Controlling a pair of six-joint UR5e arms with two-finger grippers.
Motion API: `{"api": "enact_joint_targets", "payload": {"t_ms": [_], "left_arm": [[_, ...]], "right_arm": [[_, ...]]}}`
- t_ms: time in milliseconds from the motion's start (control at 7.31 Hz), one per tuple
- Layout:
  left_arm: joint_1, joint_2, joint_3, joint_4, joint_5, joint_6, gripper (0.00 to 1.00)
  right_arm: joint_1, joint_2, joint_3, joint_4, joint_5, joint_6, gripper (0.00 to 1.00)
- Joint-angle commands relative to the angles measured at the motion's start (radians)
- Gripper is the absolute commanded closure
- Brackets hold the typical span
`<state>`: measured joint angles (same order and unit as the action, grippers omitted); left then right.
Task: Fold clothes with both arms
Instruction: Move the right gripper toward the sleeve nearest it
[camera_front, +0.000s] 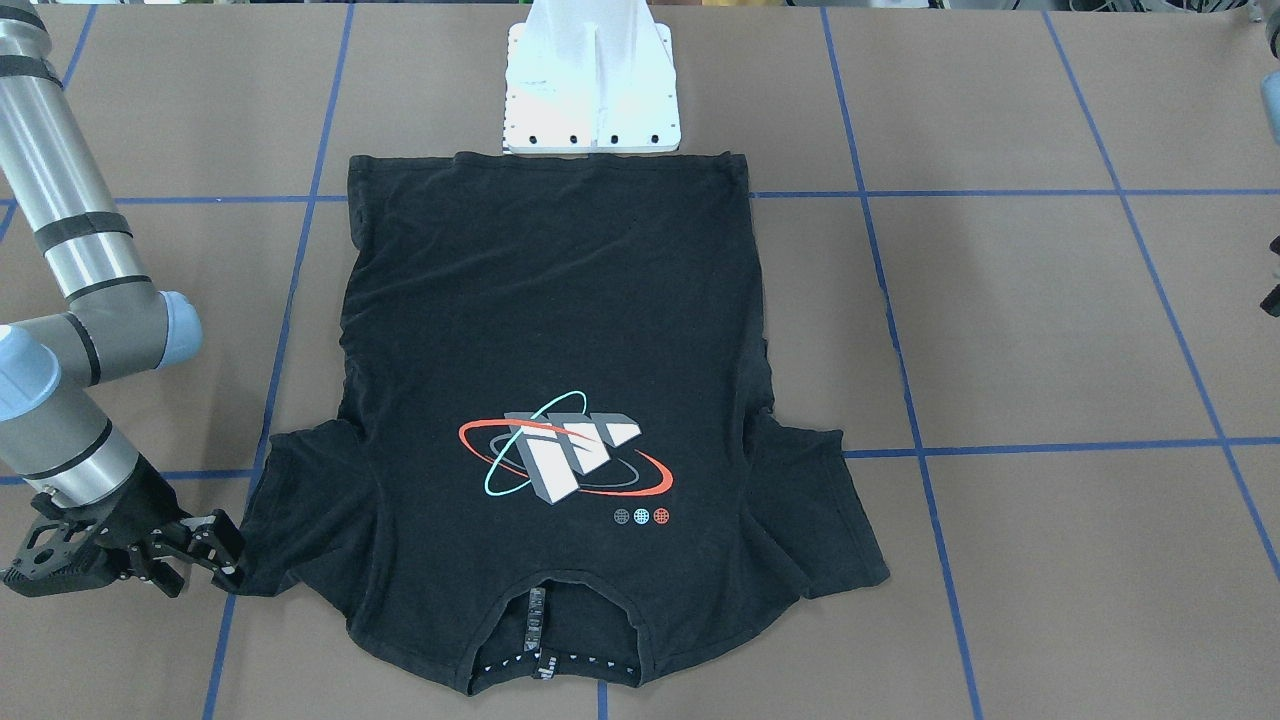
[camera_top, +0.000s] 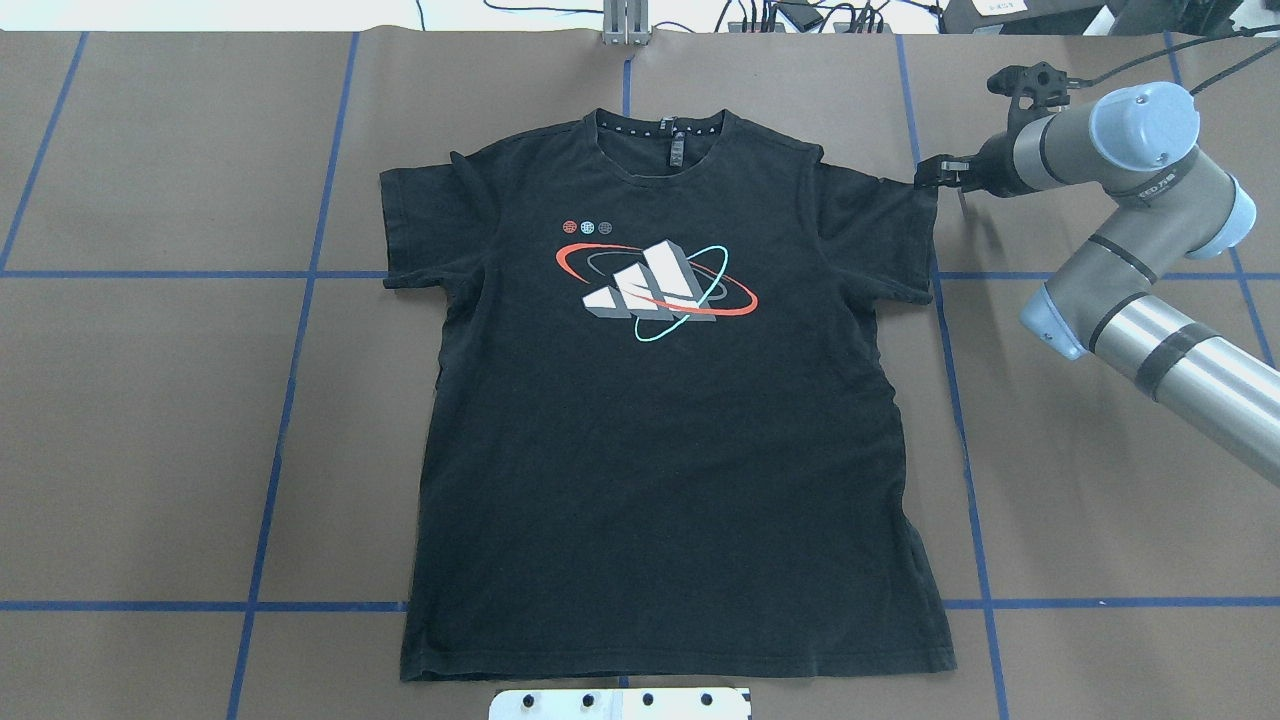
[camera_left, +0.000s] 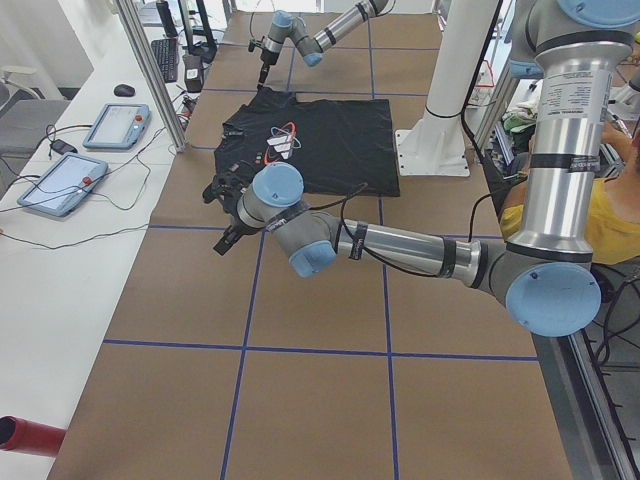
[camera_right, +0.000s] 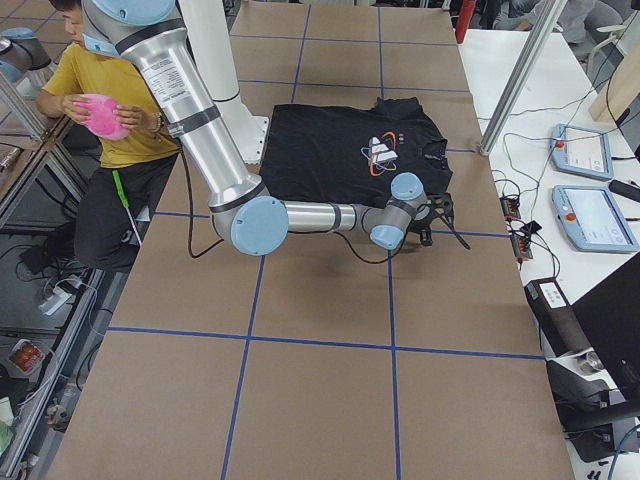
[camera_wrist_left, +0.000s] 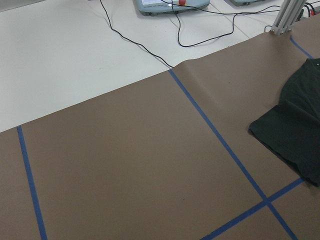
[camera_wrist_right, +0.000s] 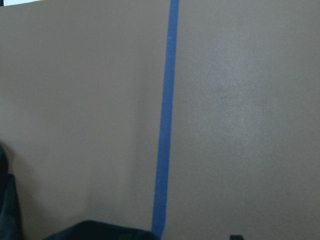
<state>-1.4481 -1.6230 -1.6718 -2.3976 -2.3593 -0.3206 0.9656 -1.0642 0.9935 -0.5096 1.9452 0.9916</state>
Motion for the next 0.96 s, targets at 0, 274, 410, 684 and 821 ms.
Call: {"api": "enact_joint_targets", "payload": {"t_ms": [0, 274, 410, 684, 821], "left_arm": [[0.0, 0.0, 0.003, -0.002, 0.0, 0.0, 0.0], [0.0, 0.0, 0.006, -0.003, 0.0, 0.002, 0.0], [0.0, 0.0, 0.006, -0.003, 0.0, 0.002, 0.0], [0.0, 0.0, 0.006, -0.003, 0.0, 0.002, 0.0], [0.0, 0.0, 0.006, -0.003, 0.0, 0.002, 0.0]], "right_arm": [[-0.008, -0.005, 0.02, -0.001, -0.006, 0.002, 0.48], [-0.011, -0.005, 0.028, -0.003, -0.005, 0.001, 0.8], [-0.011, -0.005, 0.042, -0.012, -0.003, 0.001, 1.0], [-0.004, -0.006, 0.068, -0.015, 0.009, -0.002, 1.0], [-0.001, -0.044, 0.114, -0.018, 0.009, -0.002, 1.0]]}}
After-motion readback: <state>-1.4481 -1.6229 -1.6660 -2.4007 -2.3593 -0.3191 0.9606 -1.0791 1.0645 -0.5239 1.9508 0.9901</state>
